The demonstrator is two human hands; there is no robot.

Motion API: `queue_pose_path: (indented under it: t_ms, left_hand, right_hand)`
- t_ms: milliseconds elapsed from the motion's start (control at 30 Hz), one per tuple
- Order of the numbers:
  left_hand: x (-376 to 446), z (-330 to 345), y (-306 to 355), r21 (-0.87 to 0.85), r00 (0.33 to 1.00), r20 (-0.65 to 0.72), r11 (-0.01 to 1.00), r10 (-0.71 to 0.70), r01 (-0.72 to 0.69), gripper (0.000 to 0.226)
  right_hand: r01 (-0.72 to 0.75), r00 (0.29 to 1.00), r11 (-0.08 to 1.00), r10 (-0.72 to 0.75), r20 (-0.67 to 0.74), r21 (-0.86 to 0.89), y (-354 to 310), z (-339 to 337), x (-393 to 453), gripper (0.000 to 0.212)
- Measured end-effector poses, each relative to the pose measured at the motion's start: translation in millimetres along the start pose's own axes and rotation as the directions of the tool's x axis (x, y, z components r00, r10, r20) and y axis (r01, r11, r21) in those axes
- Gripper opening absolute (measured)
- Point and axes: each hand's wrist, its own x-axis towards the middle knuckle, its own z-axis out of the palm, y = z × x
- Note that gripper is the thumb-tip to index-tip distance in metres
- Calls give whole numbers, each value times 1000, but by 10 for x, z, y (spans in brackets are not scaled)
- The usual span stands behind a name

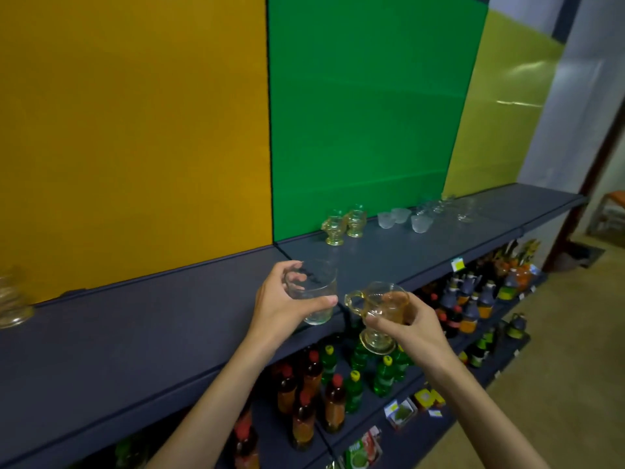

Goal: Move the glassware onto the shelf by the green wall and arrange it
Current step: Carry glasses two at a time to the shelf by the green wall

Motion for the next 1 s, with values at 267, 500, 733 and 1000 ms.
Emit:
queue_pose_path:
  t_ms: [267,500,733,1000]
  left_hand:
    - [172,1334,182,19,1000,2,1000,-22,22,89]
    - [491,1935,207,74,999,-25,997,-20,22,84]
    - [1087,2147,-68,76,984,-176,996,-35,49,82]
    - [1763,2189,-191,93,948,-313,992,-53,86,85]
  right_hand:
    - [-15,995,1000,13,-97,-21,471,-1363,315,37]
    - [-23,998,996,28,-55,85,613,-1743,876,41]
    - [-9,1000,998,7,30,58,816,-1710,1791,64]
    - [20,979,1000,-20,201,6,712,-1516,2934,56]
